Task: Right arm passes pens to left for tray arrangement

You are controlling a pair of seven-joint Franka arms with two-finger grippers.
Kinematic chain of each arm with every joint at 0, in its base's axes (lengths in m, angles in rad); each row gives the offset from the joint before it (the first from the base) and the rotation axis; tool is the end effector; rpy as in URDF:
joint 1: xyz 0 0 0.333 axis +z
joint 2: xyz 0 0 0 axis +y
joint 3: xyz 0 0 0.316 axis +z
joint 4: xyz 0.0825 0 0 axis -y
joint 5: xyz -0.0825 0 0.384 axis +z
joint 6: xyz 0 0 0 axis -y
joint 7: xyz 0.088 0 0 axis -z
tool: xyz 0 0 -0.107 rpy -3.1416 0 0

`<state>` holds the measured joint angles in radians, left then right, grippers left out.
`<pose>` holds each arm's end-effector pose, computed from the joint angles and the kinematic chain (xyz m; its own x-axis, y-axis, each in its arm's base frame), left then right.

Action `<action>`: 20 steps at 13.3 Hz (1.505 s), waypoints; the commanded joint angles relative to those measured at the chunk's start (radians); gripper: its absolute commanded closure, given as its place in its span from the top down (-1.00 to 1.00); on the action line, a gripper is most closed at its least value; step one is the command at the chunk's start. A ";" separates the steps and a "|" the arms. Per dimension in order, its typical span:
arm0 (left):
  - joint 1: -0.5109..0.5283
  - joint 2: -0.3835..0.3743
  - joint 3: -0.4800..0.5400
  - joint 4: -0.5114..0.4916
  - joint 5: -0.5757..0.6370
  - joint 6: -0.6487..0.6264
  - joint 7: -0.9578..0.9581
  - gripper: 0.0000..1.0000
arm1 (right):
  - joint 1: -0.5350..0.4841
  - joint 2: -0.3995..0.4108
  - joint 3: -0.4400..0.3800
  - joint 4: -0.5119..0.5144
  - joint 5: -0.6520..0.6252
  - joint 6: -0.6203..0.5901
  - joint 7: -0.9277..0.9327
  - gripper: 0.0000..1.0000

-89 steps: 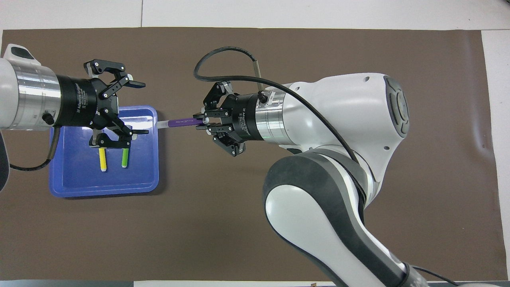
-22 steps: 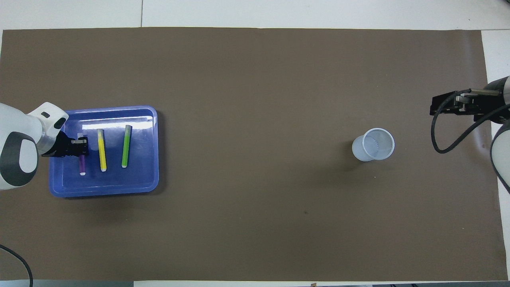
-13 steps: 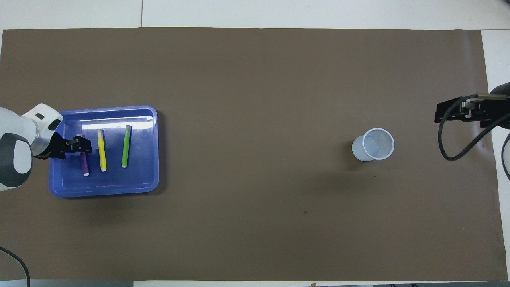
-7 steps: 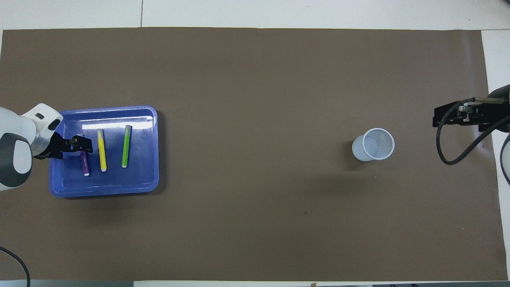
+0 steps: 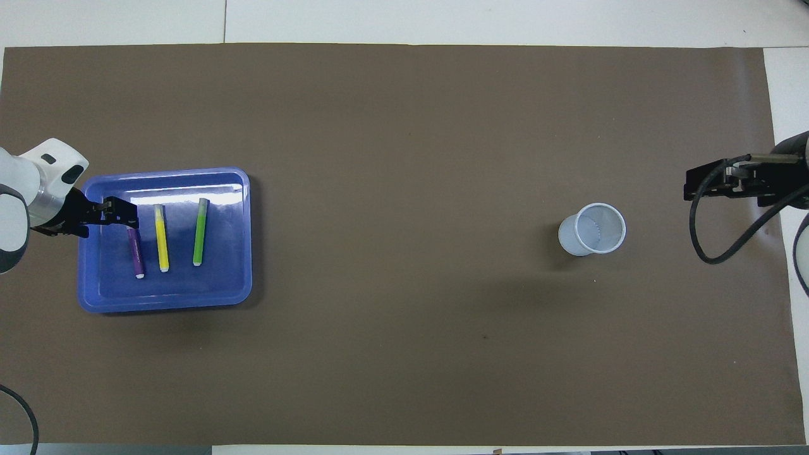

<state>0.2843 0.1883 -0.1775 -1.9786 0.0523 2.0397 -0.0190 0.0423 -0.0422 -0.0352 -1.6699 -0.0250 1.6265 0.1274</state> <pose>0.5740 0.0673 0.3650 0.9873 0.1001 -0.1234 0.0993 -0.9950 -0.0127 0.5451 0.0009 0.6056 0.9929 -0.1186 0.0018 -0.1186 -0.9927 0.0234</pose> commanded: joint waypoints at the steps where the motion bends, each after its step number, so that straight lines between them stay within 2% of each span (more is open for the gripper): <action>1: -0.022 -0.033 0.003 0.020 0.003 -0.049 -0.006 1.00 | -0.016 0.025 0.011 0.074 0.020 -0.062 -0.019 1.00; 8: -0.068 -0.076 0.003 0.020 0.003 -0.068 -0.015 1.00 | -0.010 0.022 0.009 0.056 0.039 -0.070 -0.009 1.00; 11: -0.117 -0.131 0.007 0.017 0.003 -0.131 -0.015 1.00 | -0.009 0.012 0.009 0.030 0.039 -0.071 -0.012 1.00; 13: -0.154 -0.196 0.018 0.017 -0.002 -0.195 -0.030 1.00 | -0.012 0.012 0.009 0.030 0.039 -0.073 -0.018 1.00; 17: -0.224 -0.317 0.090 0.029 -0.077 -0.386 -0.104 1.00 | -0.013 0.005 0.009 0.032 0.040 -0.071 -0.015 1.00; 19: -0.287 -0.314 0.125 0.050 -0.077 -0.415 -0.108 1.00 | -0.013 0.005 0.009 0.030 0.040 -0.073 -0.014 1.00; 20: -0.363 -0.311 0.182 0.059 -0.077 -0.394 -0.120 1.00 | -0.013 0.005 0.009 0.030 0.040 -0.073 -0.014 1.00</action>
<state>0.0329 -0.1415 -0.0748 -1.9460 -0.0174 1.6502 -0.1095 0.0455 -0.0243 -0.0346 -1.6302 -0.0057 1.5623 0.1274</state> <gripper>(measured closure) 0.000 0.000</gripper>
